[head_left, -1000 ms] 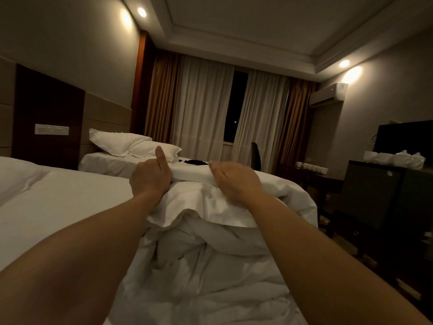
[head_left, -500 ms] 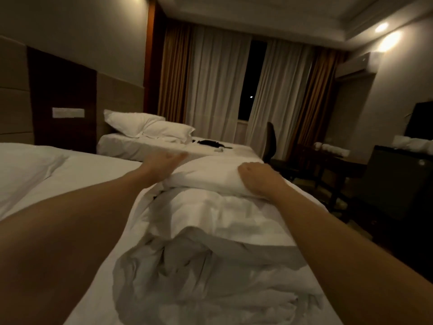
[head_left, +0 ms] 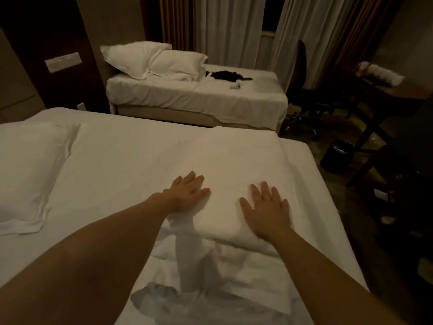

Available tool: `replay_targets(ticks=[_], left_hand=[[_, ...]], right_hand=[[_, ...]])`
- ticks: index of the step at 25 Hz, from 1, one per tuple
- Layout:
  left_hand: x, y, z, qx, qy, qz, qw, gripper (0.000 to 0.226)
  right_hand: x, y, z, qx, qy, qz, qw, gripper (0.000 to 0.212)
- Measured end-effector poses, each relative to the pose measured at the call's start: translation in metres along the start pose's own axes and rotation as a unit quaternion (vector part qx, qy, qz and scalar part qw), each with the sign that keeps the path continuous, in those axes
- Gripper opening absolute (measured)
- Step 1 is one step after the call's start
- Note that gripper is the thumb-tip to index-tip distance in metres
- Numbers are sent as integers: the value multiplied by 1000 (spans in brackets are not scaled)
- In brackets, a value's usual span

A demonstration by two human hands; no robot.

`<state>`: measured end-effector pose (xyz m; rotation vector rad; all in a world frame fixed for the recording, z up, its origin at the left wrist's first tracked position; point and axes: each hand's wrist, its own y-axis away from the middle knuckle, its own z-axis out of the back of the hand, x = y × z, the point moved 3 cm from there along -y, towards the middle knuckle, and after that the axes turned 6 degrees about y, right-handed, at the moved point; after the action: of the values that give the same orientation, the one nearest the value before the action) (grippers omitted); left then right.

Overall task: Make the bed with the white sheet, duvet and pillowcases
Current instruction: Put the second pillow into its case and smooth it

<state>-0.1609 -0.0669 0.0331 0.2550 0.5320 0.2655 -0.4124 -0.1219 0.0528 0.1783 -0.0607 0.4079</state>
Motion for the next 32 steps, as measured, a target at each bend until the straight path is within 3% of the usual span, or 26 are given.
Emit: replay_targets(ticks=[1,4,6,17,24,28,32], left_hand=[[-9,-5,1,9,11,13,1000,113],[-36,-12,3,19,41,48,998,72],[-40,-25,8,15,56,56,997,63],[14,-215,48,-9,127,101,987,62],[81,-339,61,-19,190,134,972,61],[111,-388,58,-9,259,164,952,62],[144,-423,67,-52,382,153,910,63]], right_hand=[[5,-5,6,4,-13,8,1000,68],[22,-24,15,4,-24,37,999,65],[29,-46,15,3,-14,43,999,64],[79,-252,9,33,41,33,998,67],[123,-382,-18,63,77,25,995,69],[142,-434,-31,89,93,31,991,71],[161,-504,-30,107,112,21,988,77]])
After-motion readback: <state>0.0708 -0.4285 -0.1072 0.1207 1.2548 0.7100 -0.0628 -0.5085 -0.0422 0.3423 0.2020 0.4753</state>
